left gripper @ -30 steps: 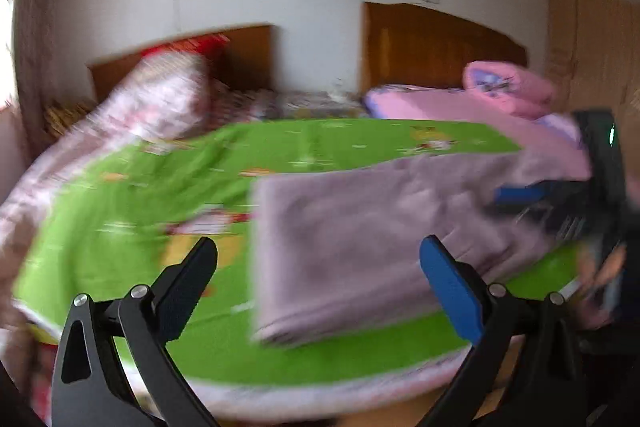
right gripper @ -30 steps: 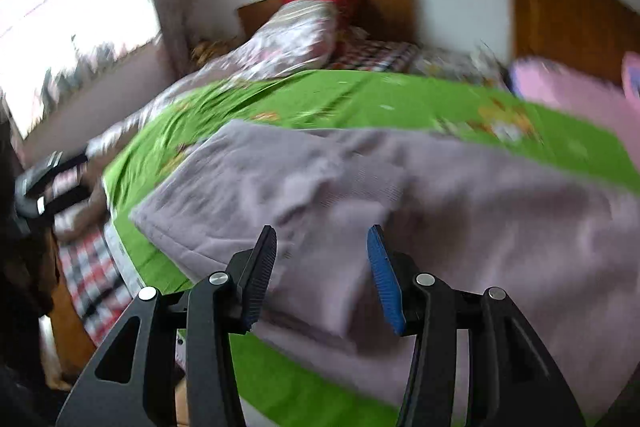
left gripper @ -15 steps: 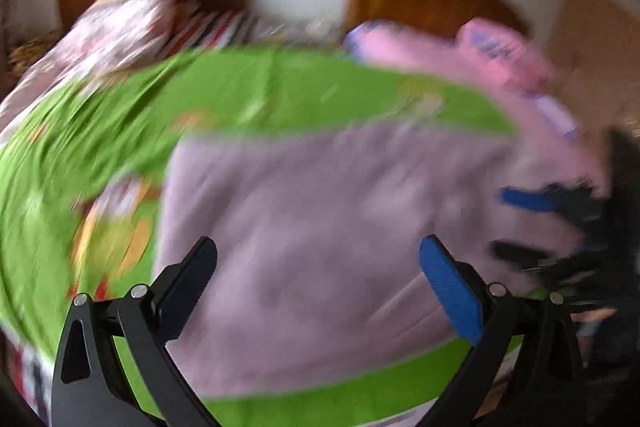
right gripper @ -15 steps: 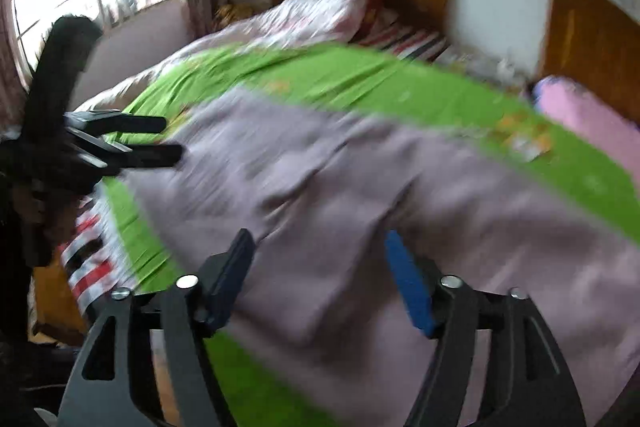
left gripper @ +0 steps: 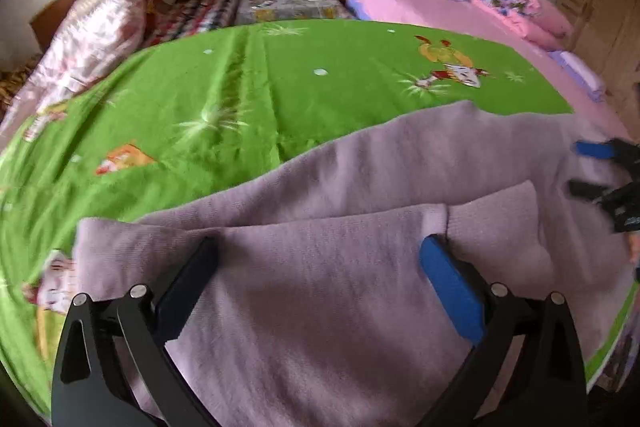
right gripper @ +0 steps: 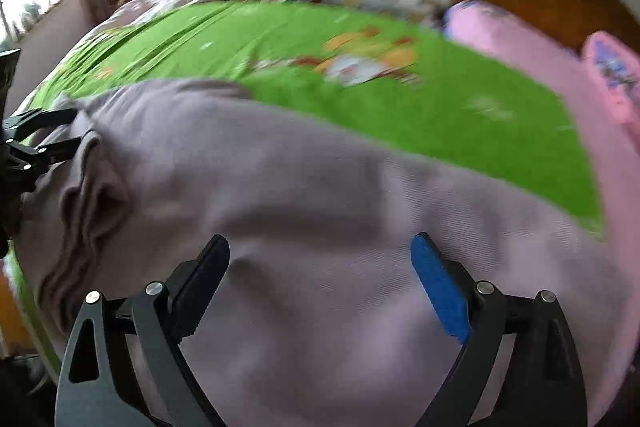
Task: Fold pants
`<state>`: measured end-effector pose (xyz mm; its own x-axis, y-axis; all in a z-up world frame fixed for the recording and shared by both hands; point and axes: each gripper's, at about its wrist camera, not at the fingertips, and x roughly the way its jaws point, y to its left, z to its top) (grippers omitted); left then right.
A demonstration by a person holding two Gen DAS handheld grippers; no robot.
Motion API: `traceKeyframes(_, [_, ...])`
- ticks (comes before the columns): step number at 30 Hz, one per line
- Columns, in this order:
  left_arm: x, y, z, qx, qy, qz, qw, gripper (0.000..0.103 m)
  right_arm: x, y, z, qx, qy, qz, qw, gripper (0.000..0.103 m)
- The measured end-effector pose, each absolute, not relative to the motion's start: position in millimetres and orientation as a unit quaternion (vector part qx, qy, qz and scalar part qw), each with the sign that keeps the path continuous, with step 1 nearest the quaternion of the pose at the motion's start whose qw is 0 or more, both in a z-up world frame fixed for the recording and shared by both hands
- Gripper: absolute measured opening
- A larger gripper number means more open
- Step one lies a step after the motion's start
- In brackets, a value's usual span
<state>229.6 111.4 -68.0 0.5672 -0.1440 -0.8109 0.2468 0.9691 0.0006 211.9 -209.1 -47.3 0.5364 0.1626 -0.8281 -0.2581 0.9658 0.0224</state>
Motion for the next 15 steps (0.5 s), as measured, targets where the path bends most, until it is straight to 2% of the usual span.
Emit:
traceKeyframes(3, [220.3, 94.1, -43.9, 0.074, 0.423, -0.112, 0.896, 0.101, 191.6, -243.7, -38.8, -0.022, 0.454, 0.098, 0.885, 0.089])
traceKeyframes(7, [208.5, 57.1, -37.3, 0.109, 0.407, -0.153, 0.894, 0.101, 177.2, -282.1, -72.7, -0.021, 0.501, 0.092, 0.860, 0.090])
traceKeyframes(10, [216.5, 31.2, -71.9, 0.161, 0.440, -0.143, 0.872, 0.102, 157.5, -287.9, -58.8, -0.018, 0.475, 0.107, 0.873, 0.090])
traceKeyframes(13, [214.2, 33.4, -65.0, 0.143, 0.433, -0.134, 0.880, 0.102, 120.3, -319.4, -29.6, 0.032, 0.424, 0.082, 0.902, 0.090])
traceKeyframes(15, [198.8, 33.3, -46.8, 0.133, 0.402, -0.118, 0.898, 0.101, 91.3, -348.3, -16.4, 0.093, 0.387, 0.069, 0.915, 0.090])
